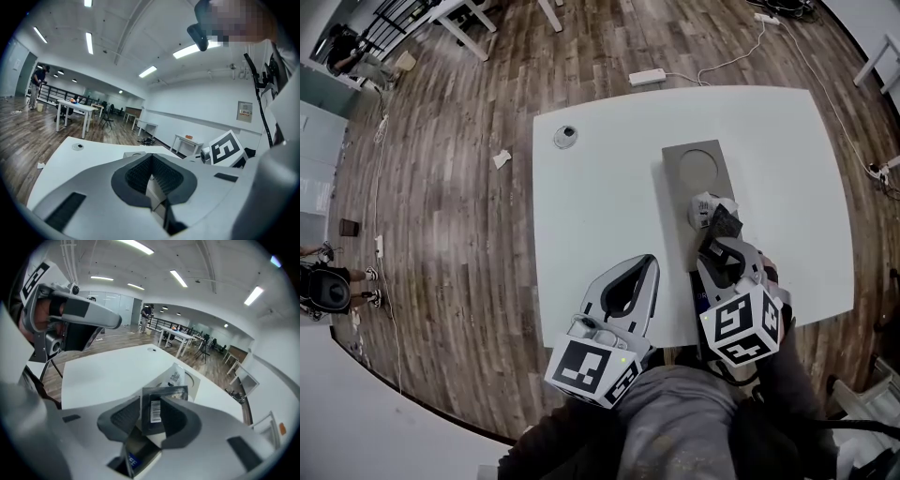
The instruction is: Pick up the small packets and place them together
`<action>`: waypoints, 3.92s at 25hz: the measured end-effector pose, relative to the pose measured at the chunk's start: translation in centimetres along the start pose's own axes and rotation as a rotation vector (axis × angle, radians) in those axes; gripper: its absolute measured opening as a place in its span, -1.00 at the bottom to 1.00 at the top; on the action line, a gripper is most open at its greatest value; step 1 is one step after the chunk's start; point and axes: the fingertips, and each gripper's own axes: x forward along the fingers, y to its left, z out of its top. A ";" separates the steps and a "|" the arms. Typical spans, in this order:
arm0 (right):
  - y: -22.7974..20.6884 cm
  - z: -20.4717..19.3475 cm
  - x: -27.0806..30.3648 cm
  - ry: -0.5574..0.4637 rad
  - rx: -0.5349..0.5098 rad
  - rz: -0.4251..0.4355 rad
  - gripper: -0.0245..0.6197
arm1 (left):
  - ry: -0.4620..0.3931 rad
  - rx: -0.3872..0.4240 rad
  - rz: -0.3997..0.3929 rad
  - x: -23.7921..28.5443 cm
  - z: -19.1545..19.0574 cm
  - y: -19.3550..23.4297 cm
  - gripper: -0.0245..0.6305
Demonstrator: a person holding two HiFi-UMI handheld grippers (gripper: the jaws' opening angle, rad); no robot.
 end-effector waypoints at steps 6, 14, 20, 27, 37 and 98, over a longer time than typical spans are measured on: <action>-0.1 -0.6 -1.1 -0.030 0.031 -0.018 -0.50 | -0.015 0.022 -0.016 -0.4 0.3 -1.9 -0.92; 0.3 -2.0 -3.0 -0.054 0.039 -0.040 -0.51 | -0.032 0.040 -0.023 -1.5 0.1 -4.3 -0.92; 0.3 -2.7 -3.9 -0.045 0.039 -0.047 -0.51 | -0.041 0.042 -0.036 -1.9 0.1 -5.6 -0.92; -0.7 -3.5 -2.6 0.015 0.058 -0.110 -0.90 | -0.019 0.033 -0.036 -1.4 -0.2 -4.3 -0.92; -0.4 -3.2 0.8 0.082 0.045 -0.088 -0.90 | 0.021 0.013 -0.027 0.2 -0.8 -1.4 -0.92; 9.3 -10.3 -1.9 0.254 -0.285 0.267 -0.35 | -0.025 -0.083 0.036 -3.6 -4.5 -2.4 -0.92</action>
